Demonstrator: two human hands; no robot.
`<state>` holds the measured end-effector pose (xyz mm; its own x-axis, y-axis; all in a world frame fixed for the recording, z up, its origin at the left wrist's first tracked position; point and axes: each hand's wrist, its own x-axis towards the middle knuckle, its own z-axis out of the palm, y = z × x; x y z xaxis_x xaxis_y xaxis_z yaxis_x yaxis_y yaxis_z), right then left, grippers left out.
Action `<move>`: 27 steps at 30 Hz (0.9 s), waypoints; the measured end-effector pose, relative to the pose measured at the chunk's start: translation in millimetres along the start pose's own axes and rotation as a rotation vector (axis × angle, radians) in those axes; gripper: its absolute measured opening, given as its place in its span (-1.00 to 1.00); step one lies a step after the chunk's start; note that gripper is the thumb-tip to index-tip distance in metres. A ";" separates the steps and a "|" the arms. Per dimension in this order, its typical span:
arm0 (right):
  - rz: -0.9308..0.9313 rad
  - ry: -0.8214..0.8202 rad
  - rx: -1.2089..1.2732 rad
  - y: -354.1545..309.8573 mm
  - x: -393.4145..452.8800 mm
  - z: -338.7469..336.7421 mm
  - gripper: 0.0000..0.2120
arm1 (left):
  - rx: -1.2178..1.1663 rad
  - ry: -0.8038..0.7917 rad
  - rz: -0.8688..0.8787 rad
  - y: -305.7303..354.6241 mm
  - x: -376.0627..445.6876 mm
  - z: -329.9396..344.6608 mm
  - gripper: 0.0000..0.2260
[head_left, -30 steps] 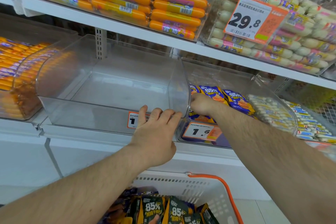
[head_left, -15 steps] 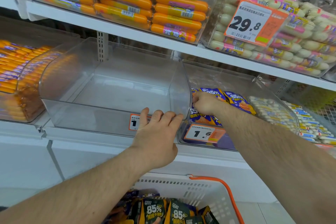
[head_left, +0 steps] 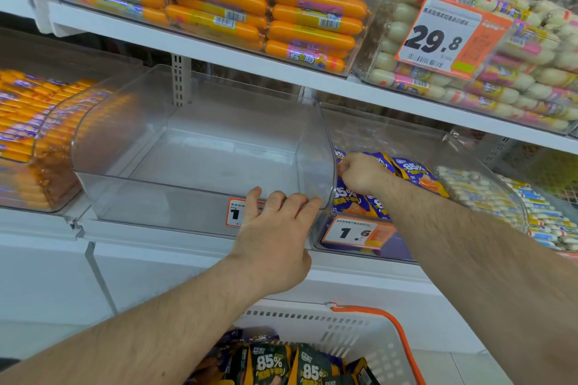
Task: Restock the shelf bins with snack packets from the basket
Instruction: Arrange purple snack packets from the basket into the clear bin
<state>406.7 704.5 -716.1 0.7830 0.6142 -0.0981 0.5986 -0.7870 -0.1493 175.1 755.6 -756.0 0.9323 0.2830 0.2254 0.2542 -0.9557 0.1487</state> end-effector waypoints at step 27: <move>-0.031 -0.691 -0.024 27.6 -220.4 314.1 -0.70 | 0.070 -0.950 0.211 2.9 -40.9 45.9 -0.64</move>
<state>197.6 565.7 -1007.6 0.4826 0.5264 -0.7000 0.6290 -0.7644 -0.1412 149.5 737.5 -809.0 0.7716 -0.0491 -0.6342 0.0439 -0.9905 0.1300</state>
